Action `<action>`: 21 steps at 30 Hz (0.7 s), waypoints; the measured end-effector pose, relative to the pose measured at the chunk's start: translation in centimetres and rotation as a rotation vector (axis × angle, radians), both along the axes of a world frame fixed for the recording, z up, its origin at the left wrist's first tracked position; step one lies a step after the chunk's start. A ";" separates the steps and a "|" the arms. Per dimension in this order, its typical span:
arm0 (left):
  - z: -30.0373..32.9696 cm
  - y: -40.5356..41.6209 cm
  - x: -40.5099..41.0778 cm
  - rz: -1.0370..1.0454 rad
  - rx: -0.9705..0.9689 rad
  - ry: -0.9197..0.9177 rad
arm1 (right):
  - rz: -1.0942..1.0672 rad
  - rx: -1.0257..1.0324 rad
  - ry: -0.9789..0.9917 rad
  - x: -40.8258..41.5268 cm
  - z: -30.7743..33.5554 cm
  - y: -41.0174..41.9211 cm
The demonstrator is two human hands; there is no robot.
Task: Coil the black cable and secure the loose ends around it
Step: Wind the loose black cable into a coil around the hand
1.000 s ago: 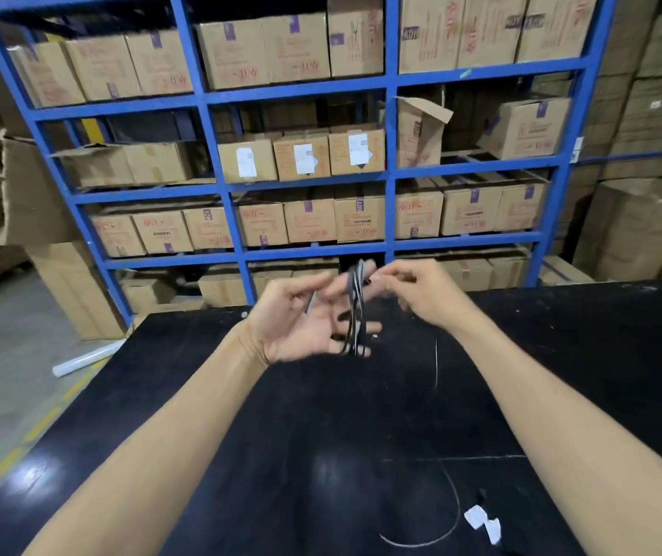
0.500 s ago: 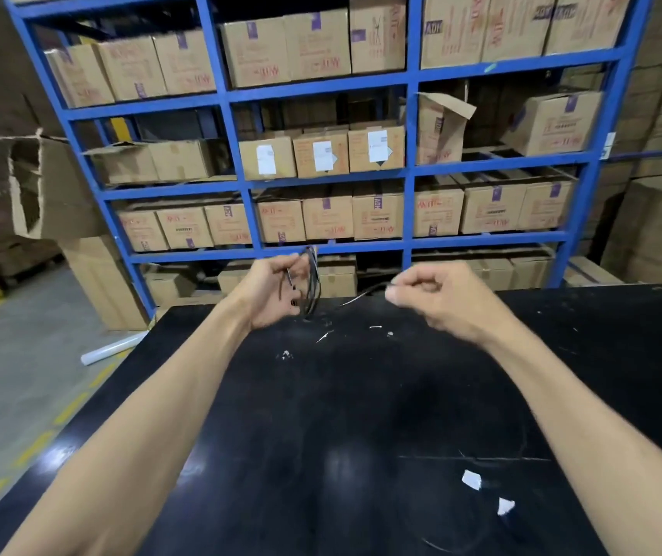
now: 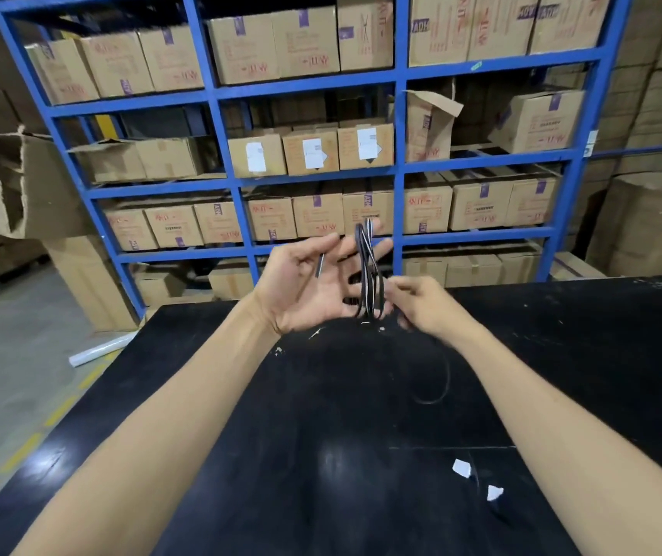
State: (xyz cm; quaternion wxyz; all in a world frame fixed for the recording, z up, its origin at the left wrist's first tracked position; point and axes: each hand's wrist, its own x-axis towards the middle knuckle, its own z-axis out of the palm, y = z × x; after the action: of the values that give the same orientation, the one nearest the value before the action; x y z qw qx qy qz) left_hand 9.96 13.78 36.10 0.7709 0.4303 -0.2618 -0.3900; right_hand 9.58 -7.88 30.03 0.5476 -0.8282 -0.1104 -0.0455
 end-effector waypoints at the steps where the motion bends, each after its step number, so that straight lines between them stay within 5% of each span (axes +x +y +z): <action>1: 0.5 0.2 0.3 0.063 -0.030 -0.010 | 0.011 0.033 0.032 -0.8 -0.8 0.5; 6: 2.4 3.1 2.9 0.482 -0.192 -0.013 | 0.105 -0.039 0.081 -4.1 -2.9 1.3; 11: -0.2 4.4 4.0 0.670 0.127 -0.043 | 0.044 -0.229 -0.070 -5.4 1.2 0.5; 17: -4.8 1.5 1.9 0.323 0.540 -0.007 | -0.054 -0.455 -0.365 -3.2 8.6 0.0; 21: -4.6 0.6 -0.4 -0.041 0.421 0.101 | -0.084 -0.469 -0.420 -0.3 9.7 -0.9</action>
State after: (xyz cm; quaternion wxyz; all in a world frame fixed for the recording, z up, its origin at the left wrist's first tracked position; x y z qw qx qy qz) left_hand 9.60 14.37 31.50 0.6680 0.5561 -0.1444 -0.4729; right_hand 9.26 -8.82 39.70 0.3046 -0.9081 -0.1945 -0.2115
